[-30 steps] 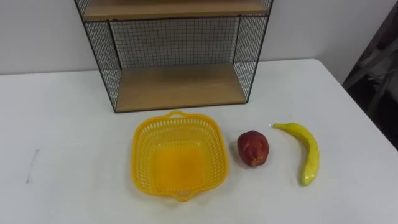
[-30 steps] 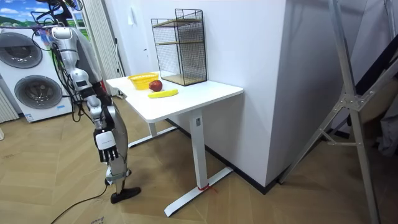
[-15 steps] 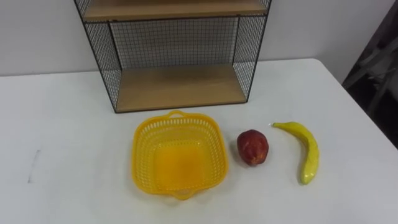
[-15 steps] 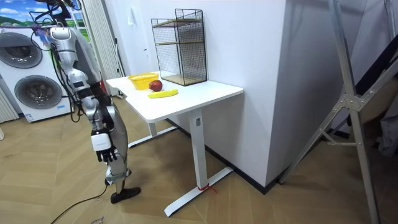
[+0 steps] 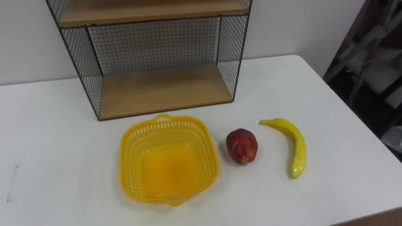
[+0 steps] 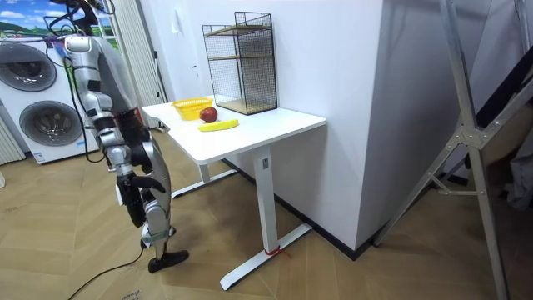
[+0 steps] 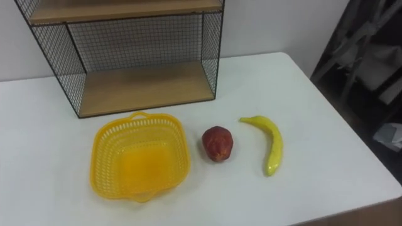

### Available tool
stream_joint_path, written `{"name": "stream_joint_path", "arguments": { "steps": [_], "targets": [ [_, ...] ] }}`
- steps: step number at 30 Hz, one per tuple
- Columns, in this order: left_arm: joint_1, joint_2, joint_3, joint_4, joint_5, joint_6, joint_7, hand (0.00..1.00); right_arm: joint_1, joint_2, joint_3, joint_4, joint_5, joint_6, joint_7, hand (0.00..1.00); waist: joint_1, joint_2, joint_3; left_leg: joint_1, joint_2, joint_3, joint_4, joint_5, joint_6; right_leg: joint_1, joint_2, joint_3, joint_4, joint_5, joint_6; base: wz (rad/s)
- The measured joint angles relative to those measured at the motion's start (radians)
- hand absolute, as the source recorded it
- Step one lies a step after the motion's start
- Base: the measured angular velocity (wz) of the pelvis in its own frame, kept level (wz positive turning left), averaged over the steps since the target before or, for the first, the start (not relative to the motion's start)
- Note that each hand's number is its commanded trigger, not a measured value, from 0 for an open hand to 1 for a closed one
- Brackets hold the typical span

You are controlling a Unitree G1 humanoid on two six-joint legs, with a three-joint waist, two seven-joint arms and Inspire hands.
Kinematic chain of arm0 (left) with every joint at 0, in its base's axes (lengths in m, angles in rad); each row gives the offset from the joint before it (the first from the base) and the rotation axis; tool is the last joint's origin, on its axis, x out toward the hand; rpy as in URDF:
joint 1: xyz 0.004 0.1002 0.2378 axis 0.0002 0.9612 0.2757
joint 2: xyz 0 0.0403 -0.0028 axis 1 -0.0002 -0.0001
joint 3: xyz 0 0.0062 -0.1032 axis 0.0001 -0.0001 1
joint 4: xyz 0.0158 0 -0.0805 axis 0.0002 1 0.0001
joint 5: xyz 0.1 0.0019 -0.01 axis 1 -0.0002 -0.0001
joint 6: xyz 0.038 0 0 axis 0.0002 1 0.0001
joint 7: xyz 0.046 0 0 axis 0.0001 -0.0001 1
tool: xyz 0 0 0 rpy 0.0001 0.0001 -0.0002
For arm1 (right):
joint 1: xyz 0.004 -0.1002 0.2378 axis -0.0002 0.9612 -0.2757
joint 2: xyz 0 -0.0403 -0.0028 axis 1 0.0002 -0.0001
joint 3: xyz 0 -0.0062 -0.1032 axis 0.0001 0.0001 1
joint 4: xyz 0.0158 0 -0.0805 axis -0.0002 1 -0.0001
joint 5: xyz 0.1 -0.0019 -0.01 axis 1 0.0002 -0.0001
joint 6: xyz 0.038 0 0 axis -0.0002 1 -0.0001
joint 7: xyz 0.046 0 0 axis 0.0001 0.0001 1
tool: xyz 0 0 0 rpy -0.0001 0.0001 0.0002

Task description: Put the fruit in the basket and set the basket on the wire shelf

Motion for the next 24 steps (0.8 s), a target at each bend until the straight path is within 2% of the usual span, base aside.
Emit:
{"name": "stream_joint_path", "arguments": {
  "steps": [4,5,9,10,12,14,16,17,18,22,24],
  "targets": [
    [0.009,0.001,0.021,-0.008,0.001,-0.003,0.021,0.0,-0.014,0.0,-0.126,-0.093,0.031,-0.034,-0.131,0.0,-0.018,-0.005,-0.001,-0.006,-0.001,0.002,0.002,0.0,0.0,-0.004,0.0,0.003,-0.001,-0.001,0.001,0.0],
    [0.013,0.004,0.023,-0.017,0.004,-0.008,0.026,0.0,-0.013,-0.001,-0.151,-0.144,0.032,-0.055,-0.183,0.0,-0.023,-0.008,-0.0008,-0.007,-0.002,0.002,0.002,0.0,0.0,-0.005,-0.001,0.002,0.0,-0.002,0.002,0.0],
    [0.017,0.018,0.034,-0.05,0.004,-0.032,0.046,0.0,-0.018,-0.013,-0.184,-0.303,-0.008,-0.11,-0.354,0.0,-0.032,-0.024,-0.0004,-0.019,-0.004,0.003,0.005,0.0,0.0,-0.025,-0.005,0.001,0.016,-0.009,0.004,0.0],
    [0.019,0.021,0.034,-0.062,0.004,-0.04,0.056,0.0,-0.027,-0.024,-0.187,-0.359,-0.043,-0.119,-0.412,0.0,-0.041,-0.037,-0.0024,-0.03,-0.005,0.003,0.012,0.0,0.0,-0.033,-0.006,0.001,0.018,-0.009,0.004,0.0],
    [0.027,0.021,0.032,-0.081,0.007,-0.043,0.065,0.0,-0.029,-0.036,-0.204,-0.506,-0.107,-0.131,-0.512,0.0,-0.046,-0.035,0.0004,-0.033,-0.006,0.005,0.013,0.001,0.0,-0.036,-0.006,0.004,0.02,-0.009,0.005,0.0],
    [0.025,0.03,0.027,-0.084,0.01,-0.052,0.076,0.0,-0.038,-0.076,-0.209,-0.659,-0.23,-0.162,-0.615,0.0,-0.051,-0.033,0.0018,-0.039,-0.007,0.003,0.013,0.001,0.0,-0.039,-0.008,-0.001,0.017,-0.009,0.006,0.04],
    [0.024,0.035,0.023,-0.085,0.012,-0.065,0.091,0.0,-0.059,-0.105,-0.21,-0.733,-0.377,-0.19,-0.689,0.0,-0.048,-0.038,0.0023,-0.048,-0.007,0.002,0.013,0.001,0.002,-0.051,-0.007,-0.001,0.021,-0.008,0.006,0.02],
    [0.024,0.038,0.01,-0.09,0.011,-0.065,0.091,0.0,-0.071,-0.129,-0.21,-0.777,-0.444,-0.196,-0.737,0.0,-0.044,-0.043,-0.001,-0.06,-0.007,0.002,0.019,0.001,0.002,-0.065,-0.008,0.0,0.029,-0.008,0.006,0.0],
    [0.022,0.038,0.005,-0.091,0.009,-0.066,0.091,0.0,-0.075,-0.138,-0.21,-0.806,-0.472,-0.197,-0.757,0.0,-0.044,-0.043,0.0004,-0.063,-0.007,0.002,0.02,0.001,0.002,-0.07,-0.008,0.0,0.03,-0.008,0.006,0.0],
    [0.013,0.035,-0.034,-0.084,0.013,-0.069,0.09,0.0,-0.101,-0.15,-0.197,-1.0,-0.765,-0.218,-0.816,0.0,-0.032,-0.046,0.0007,-0.069,-0.007,0.001,0.018,0.003,0.003,-0.081,-0.007,0.001,0.032,-0.007,0.005,0.0],
    [0.011,0.037,-0.047,-0.082,0.019,-0.076,0.09,0.0,-0.1,-0.152,-0.178,-1.083,-0.82,-0.221,-0.817,0.0,-0.02,-0.049,0.0021,-0.07,-0.007,0.001,0.018,0.003,0.003,-0.081,-0.007,0.0,0.031,-0.007,0.005,0.0]
  ]
}}
